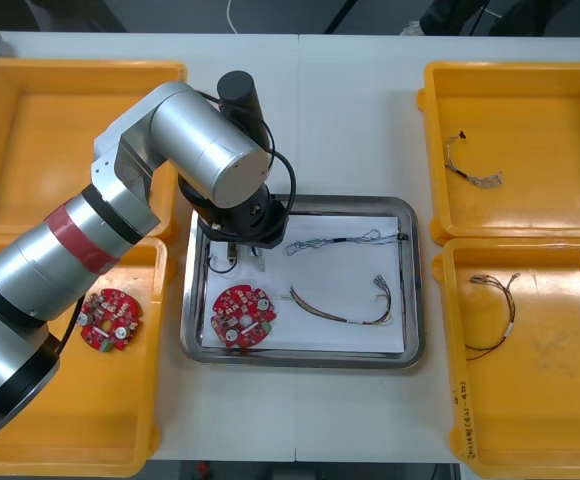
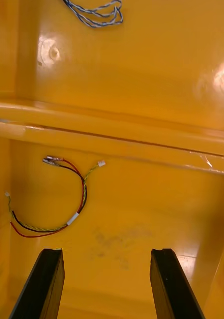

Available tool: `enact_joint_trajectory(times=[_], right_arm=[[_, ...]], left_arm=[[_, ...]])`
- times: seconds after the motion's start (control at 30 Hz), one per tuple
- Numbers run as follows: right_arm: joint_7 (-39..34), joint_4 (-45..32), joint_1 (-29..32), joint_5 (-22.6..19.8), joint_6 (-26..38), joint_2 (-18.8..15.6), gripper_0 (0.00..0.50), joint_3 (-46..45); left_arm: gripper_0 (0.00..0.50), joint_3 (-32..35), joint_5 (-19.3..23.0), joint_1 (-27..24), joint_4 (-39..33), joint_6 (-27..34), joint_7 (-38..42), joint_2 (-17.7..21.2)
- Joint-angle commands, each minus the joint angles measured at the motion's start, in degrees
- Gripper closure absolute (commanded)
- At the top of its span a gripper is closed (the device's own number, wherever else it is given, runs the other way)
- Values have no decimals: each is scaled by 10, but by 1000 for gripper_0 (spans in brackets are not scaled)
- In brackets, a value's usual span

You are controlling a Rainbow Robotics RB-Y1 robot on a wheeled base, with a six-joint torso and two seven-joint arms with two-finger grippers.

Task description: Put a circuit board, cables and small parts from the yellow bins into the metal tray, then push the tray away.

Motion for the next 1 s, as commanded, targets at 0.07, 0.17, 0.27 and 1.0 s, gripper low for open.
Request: enact_joint_trajectory(times=[0.07,0.17,0.27,1.0], right_arm=[[-52,-20,27,-10,2,-15,0,-37],[-79,-31,29,-4,2,-15,0,-36],[-100,-43,31,4,2,-15,0,-37],[-107,-51,44,53,2,-6,0,-42]], left_arm=[[0,-6,-1,-27,-7,-7,52,-15],[0,-4,0,-27,-7,-6,55,-15],[0,3,4,-27,-14,-2,60,-14],[0,173,20,-26,-192,193,57,34]])
